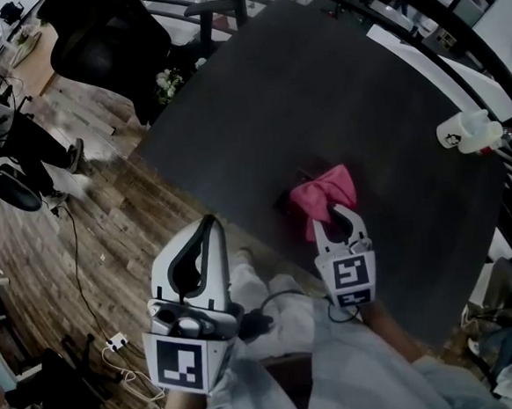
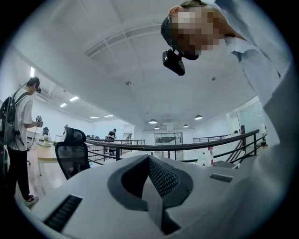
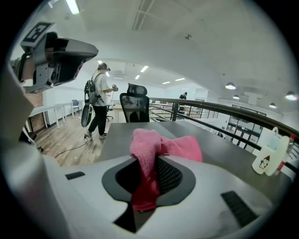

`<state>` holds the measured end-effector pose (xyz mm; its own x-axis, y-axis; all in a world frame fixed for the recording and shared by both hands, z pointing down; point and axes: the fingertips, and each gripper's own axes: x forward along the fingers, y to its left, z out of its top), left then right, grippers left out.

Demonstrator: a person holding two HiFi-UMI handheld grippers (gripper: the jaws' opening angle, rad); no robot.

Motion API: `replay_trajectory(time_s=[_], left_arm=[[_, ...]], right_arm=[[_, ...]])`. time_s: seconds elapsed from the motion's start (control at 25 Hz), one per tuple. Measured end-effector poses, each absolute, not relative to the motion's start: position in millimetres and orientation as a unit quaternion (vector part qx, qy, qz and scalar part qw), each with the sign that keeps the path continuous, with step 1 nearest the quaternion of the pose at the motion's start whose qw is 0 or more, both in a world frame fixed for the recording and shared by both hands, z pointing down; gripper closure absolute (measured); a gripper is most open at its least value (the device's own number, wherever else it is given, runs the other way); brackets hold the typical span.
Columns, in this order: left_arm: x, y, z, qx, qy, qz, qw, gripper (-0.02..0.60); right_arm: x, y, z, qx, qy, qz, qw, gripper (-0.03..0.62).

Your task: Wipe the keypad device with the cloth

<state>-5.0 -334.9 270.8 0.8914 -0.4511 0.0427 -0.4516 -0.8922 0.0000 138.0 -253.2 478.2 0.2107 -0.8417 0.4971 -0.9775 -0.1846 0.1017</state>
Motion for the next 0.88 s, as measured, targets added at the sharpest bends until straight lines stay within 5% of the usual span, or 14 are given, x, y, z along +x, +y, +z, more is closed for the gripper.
replay_trajectory(time_s=[0.36,0.88], left_arm=[[-15,-343,268,0.971,-0.238,0.019,0.004,0.578],[17,-331,269,0.987,-0.162,0.025,0.001,0.578]], right_arm=[[181,-287,452,0.776,-0.581,0.177,0.168,0.522],[239,-174,492,0.859,-0.424,0.272,0.093,0.522]])
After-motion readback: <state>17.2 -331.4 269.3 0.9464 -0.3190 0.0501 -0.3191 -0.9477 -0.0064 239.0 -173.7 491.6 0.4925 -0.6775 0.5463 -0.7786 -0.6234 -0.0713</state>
